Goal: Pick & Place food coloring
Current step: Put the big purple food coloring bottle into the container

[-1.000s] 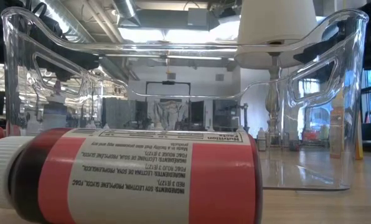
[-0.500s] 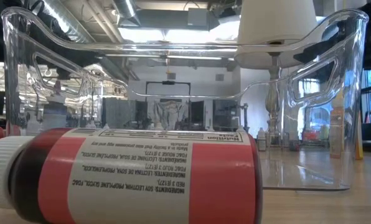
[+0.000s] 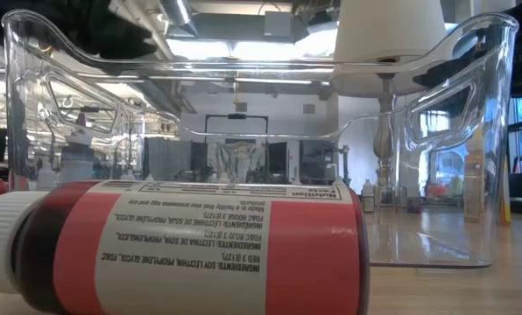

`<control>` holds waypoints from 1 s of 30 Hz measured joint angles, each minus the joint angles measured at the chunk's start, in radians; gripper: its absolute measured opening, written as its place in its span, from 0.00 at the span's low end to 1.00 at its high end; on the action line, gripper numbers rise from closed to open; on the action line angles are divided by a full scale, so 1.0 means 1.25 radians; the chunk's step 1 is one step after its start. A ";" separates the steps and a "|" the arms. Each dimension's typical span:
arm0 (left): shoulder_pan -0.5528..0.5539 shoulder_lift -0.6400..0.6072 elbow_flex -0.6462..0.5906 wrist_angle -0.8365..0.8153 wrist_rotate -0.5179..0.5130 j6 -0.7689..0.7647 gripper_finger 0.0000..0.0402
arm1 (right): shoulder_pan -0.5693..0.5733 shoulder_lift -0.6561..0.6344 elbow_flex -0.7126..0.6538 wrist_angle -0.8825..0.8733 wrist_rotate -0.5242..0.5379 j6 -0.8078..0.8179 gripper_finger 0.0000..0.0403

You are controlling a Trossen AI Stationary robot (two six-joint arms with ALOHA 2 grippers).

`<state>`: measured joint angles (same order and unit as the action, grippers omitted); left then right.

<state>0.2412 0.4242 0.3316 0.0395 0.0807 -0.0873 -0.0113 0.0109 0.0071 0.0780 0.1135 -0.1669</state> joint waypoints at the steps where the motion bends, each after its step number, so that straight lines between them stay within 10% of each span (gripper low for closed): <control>1: -0.018 0.035 0.029 -0.007 0.000 0.016 0.41 | 0.000 0.000 0.000 0.000 0.000 0.000 0.55; 14: -0.239 0.377 0.463 -0.570 -0.213 -0.040 0.41 | 0.000 0.000 0.000 0.000 0.000 0.004 0.55; 30: -0.314 0.508 0.508 -0.725 -0.212 -0.288 0.41 | 0.000 0.000 0.000 -0.001 0.000 0.006 0.55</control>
<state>-0.1509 1.0597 0.9668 -0.8661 -0.1848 -0.4471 -0.0113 0.0109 0.0071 0.0769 0.1135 -0.1593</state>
